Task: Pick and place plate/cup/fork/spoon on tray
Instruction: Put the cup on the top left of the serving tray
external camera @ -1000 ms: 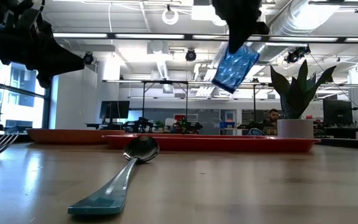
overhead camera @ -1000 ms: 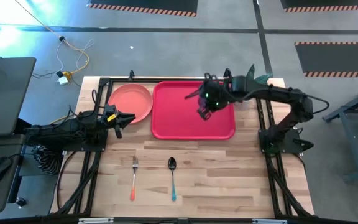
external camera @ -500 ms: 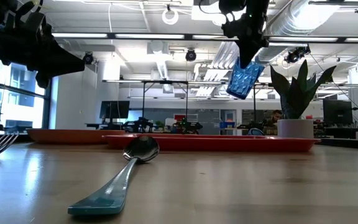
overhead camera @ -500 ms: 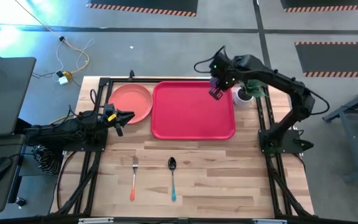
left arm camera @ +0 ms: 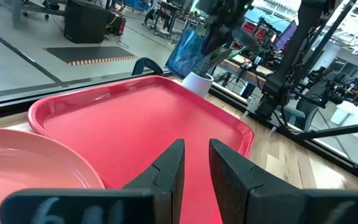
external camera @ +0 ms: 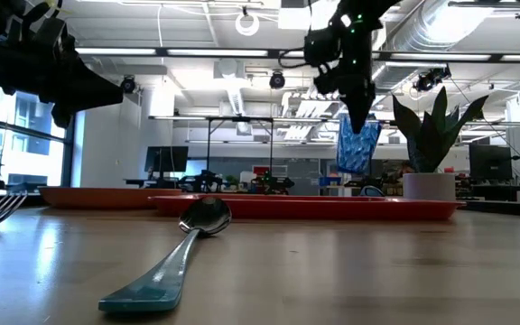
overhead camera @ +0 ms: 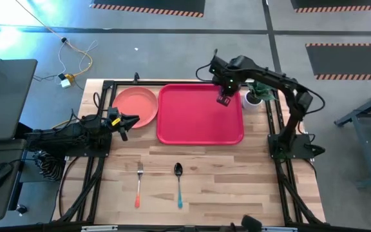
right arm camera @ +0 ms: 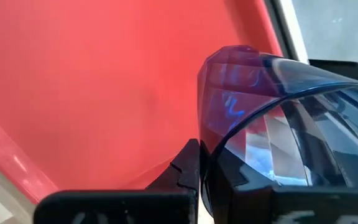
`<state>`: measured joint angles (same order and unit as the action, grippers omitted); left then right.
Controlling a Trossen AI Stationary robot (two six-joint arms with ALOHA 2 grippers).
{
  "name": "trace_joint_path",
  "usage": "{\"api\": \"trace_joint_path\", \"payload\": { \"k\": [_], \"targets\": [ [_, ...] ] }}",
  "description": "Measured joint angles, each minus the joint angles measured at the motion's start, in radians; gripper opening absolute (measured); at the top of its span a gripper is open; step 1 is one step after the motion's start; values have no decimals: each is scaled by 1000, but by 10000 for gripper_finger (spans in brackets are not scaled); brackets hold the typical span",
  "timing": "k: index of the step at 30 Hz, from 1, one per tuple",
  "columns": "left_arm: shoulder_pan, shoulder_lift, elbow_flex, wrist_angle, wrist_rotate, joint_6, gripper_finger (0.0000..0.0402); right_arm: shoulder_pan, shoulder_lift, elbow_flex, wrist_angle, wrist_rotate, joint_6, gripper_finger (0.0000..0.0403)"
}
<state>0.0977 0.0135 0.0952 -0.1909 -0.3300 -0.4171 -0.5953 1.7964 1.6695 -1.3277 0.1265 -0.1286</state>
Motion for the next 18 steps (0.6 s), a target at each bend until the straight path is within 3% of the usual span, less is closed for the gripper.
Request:
{"api": "trace_joint_path", "payload": {
  "k": [18],
  "targets": [
    [0,0,0,0,-23,0,62,-27,140,-1,-12,-15,129,0]
  ]
}}
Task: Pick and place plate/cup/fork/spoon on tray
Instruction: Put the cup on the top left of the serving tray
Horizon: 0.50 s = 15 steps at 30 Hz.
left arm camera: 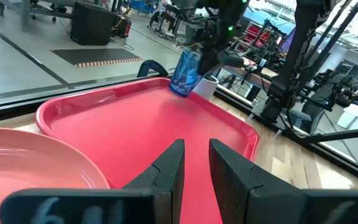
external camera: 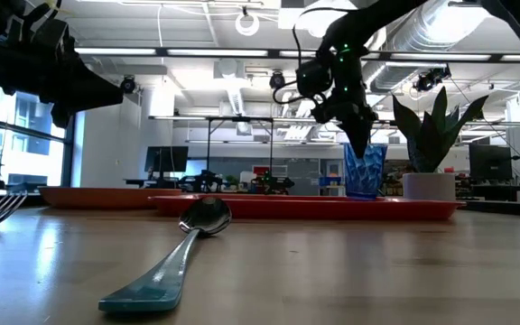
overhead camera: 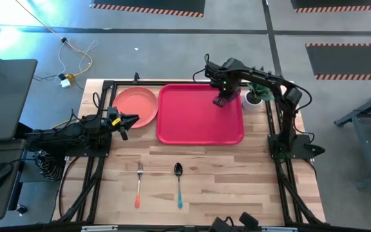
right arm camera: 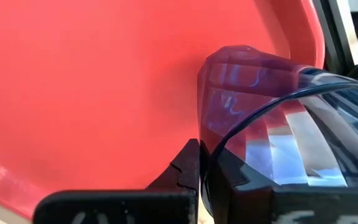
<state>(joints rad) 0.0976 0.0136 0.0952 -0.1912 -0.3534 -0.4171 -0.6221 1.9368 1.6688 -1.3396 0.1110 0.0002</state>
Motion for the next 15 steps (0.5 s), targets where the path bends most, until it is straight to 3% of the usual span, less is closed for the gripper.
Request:
{"api": "trace_joint_path", "payload": {
  "k": [15],
  "targets": [
    [0,0,0,-26,-3,0,62,-35,3,0,15,-38,72,0]
  ]
}}
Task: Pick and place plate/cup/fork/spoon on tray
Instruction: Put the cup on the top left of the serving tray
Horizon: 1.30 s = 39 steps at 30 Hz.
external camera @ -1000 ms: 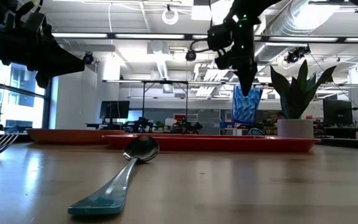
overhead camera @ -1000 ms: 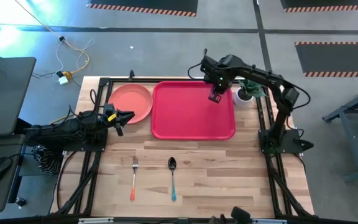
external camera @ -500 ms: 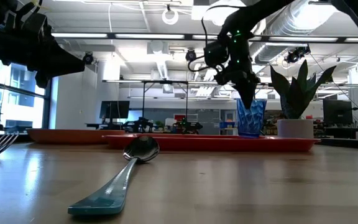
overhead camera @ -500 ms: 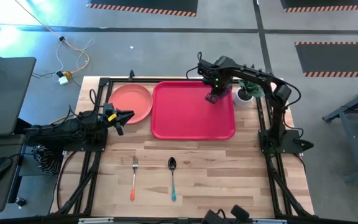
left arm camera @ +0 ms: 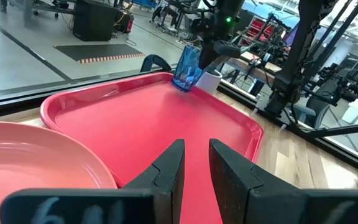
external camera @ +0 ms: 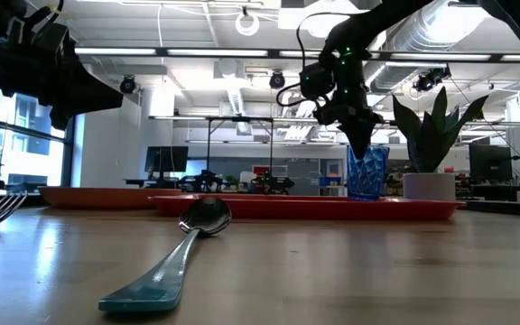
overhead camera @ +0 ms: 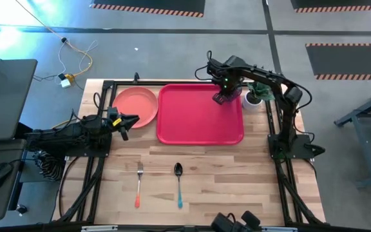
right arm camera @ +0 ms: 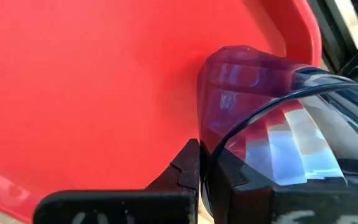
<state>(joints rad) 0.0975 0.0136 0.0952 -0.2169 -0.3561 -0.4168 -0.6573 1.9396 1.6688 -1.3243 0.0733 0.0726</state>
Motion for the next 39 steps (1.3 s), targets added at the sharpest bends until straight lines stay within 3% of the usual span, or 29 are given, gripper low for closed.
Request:
{"api": "trace_joint_path", "payload": {
  "k": [27,39],
  "targets": [
    [0,0,0,-3,-26,0,62,-4,5,-25,20,-20,-27,1],
    [0,0,0,-3,-26,0,62,-4,5,-25,20,-18,-28,34]
  ]
}}
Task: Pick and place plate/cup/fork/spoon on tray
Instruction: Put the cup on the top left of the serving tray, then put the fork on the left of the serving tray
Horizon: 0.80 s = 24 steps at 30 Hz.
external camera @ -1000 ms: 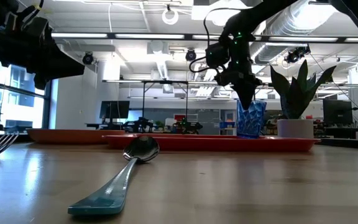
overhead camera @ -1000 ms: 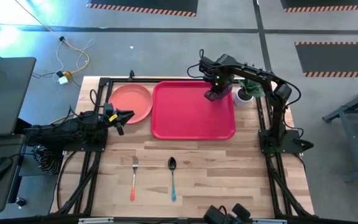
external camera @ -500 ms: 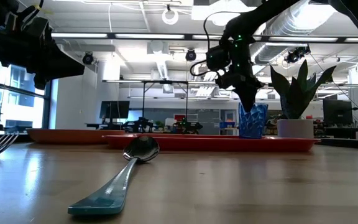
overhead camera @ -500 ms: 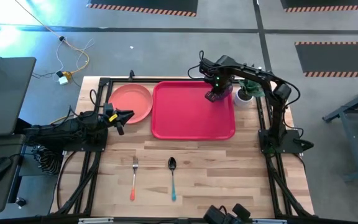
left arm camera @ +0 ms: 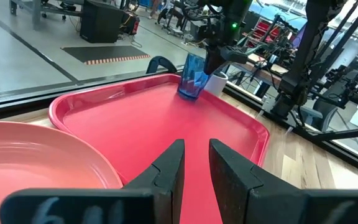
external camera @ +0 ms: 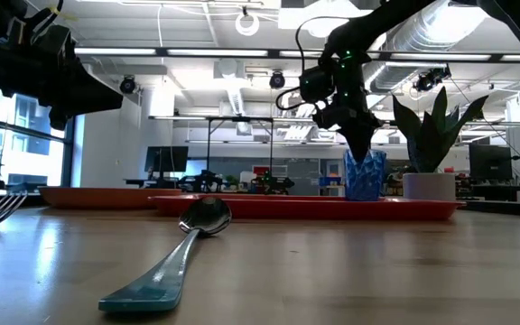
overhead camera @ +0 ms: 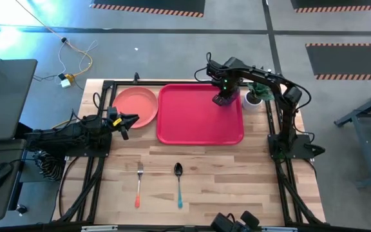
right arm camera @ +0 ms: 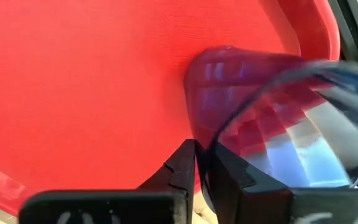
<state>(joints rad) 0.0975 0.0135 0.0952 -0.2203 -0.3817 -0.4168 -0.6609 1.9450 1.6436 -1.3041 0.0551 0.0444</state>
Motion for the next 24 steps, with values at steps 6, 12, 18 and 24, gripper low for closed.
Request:
{"api": "trace_joint_path", "payload": {
  "k": [6,12,18,24],
  "targets": [
    [0,0,0,0,0,0,62,0,0,0,5,2,0,57],
    [0,0,0,0,0,0,62,0,0,0,8,4,0,72],
    [0,0,0,0,0,0,62,0,-1,31,2,3,11,74],
    [0,0,0,0,0,0,62,0,-2,96,-45,0,37,74]
  ]
}}
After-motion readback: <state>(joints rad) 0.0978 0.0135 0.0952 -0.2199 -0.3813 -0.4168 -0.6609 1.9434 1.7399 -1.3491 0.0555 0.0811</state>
